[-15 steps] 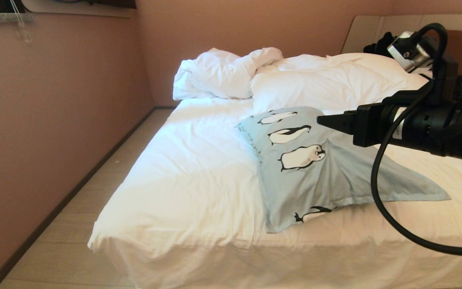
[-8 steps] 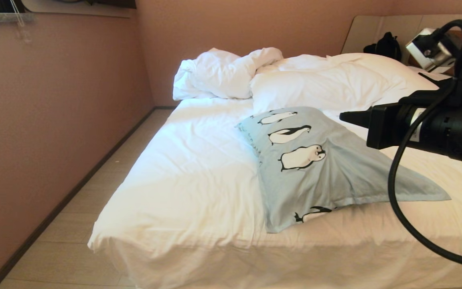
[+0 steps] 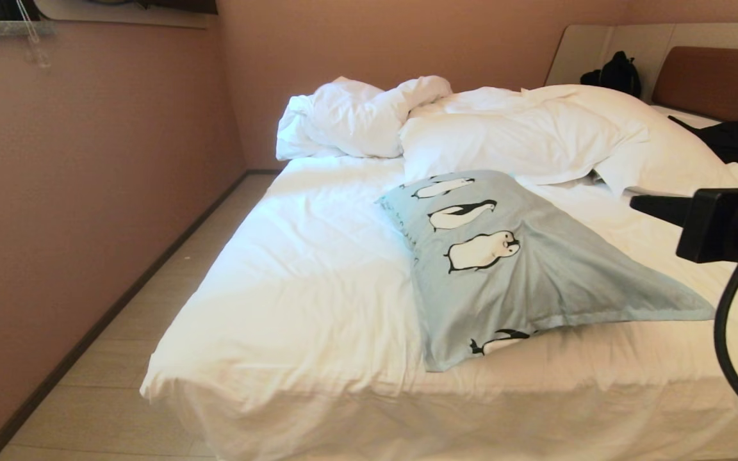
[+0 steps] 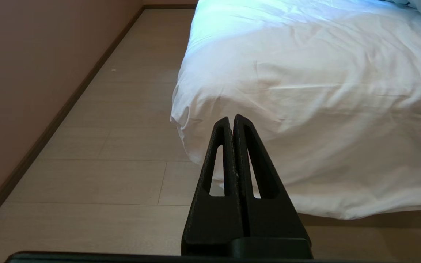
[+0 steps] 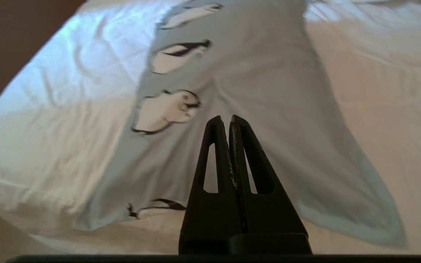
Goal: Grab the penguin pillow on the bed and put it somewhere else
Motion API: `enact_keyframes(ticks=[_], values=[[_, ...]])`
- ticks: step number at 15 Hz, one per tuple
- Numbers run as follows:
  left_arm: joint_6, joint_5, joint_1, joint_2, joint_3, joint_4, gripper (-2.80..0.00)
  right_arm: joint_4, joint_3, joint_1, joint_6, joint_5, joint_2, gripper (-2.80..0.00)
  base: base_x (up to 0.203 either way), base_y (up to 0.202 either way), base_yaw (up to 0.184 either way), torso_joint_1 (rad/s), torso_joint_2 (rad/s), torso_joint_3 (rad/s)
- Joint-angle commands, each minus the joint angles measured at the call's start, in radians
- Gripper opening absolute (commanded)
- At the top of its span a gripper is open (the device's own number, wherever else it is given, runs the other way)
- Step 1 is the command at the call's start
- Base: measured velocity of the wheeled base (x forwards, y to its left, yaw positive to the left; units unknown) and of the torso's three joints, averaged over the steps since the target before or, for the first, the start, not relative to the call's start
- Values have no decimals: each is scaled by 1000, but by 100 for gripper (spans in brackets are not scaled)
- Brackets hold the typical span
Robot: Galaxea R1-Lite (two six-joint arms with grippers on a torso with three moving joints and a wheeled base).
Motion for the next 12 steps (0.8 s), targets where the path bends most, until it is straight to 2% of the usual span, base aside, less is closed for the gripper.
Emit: enact_keyframes(ticks=[1, 4, 8, 12], values=[[-1, 1, 0, 0, 2, 0, -280, -1, 78, -94, 15, -6, -89, -280, 0, 0, 0, 0, 0, 0], [-1, 1, 0, 0, 2, 0, -280, -1, 168, -202, 15, -80, -202, -280, 0, 0, 0, 0, 0, 0], [-1, 1, 0, 0, 2, 0, -280, 4, 268, -221, 5, -180, -411, -280, 0, 0, 0, 0, 0, 0], [-1, 1, 0, 0, 2, 0, -280, 90, 307, -223, -16, -296, -597, -280, 0, 0, 0, 0, 0, 0]])
